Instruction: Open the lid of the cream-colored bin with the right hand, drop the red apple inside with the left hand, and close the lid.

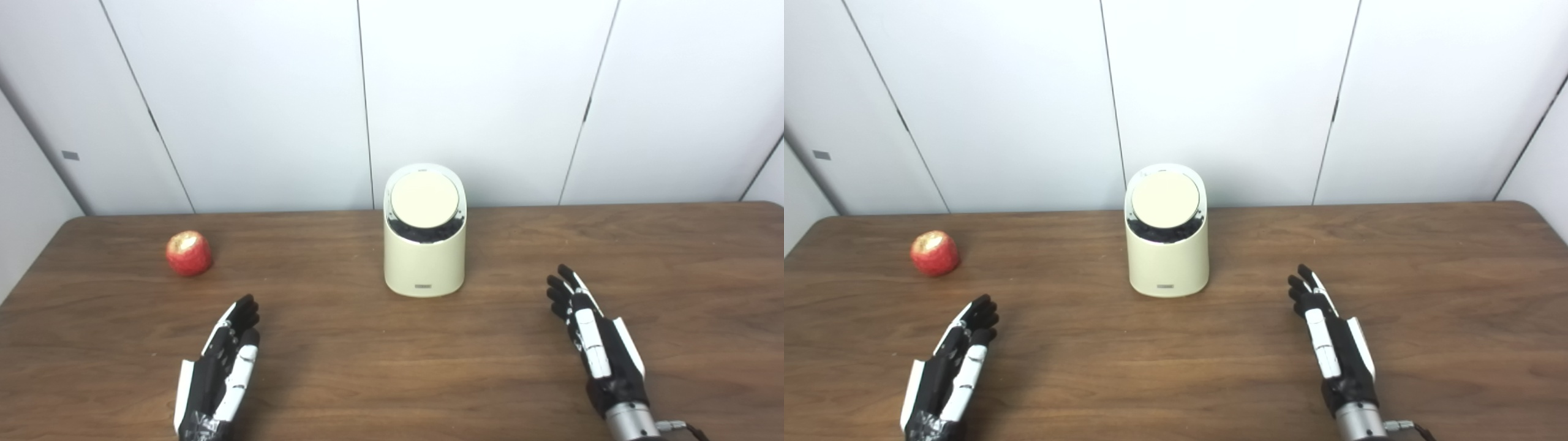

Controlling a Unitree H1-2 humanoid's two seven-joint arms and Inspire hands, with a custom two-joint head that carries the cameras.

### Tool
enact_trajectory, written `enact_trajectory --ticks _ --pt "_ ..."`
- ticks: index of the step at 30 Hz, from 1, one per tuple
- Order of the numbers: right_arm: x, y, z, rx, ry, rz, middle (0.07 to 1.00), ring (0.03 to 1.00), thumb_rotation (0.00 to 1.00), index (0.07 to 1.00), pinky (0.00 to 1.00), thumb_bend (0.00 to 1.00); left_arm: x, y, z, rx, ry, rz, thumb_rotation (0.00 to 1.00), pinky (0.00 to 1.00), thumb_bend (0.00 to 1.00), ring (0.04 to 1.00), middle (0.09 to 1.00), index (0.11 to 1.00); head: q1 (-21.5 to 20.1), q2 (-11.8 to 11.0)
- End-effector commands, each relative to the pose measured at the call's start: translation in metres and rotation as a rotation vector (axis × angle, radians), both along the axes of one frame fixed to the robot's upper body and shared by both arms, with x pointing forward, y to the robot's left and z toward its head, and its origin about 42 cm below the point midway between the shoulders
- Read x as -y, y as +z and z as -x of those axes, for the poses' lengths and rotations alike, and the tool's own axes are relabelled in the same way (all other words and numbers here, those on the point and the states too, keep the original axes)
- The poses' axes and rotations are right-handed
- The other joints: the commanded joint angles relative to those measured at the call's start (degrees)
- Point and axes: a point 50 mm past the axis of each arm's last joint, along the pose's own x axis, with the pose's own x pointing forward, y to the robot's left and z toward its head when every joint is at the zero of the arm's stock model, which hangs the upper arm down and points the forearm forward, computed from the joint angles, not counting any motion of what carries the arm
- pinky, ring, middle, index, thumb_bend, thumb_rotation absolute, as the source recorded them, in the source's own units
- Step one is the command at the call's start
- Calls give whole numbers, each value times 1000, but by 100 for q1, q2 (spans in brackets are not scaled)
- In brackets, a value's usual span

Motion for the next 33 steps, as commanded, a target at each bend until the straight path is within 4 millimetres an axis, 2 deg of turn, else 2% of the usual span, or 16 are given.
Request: enact_trajectory --ticks 1,12,19,21,24,30,33 --pt "-6 17 -7 67 10 5 906 906 1000 946 906 415 -12 -21 12 -74 18 -19 662 878 444 876 882 895 -16 8" --pt "-5 17 -6 70 12 25 904 902 1000 948 893 417 -11 -21 12 -75 22 -18 678 872 475 876 883 897 20 -8" --pt "-2 17 -6 73 18 9 899 900 990 944 894 415 -6 -27 13 -76 23 -24 668 870 461 879 883 896 161 -281" --pt "0 23 -9 92 25 8 899 905 954 942 903 438 -5 -29 13 -76 22 -27 655 872 439 878 881 893 161 -349" --pt "2 32 -17 124 29 39 891 908 976 924 893 486 -3 -29 13 -90 28 -20 631 889 423 890 886 901 126 -377" --pt "1 69 -48 228 47 114 898 908 977 921 882 533 -2 -30 13 -78 22 -43 618 900 381 903 892 907 52 -436" --pt "-3 91 -63 300 71 246 907 906 969 918 857 602 -3 -31 14 -72 23 -46 620 904 371 906 894 906 -45 -439"
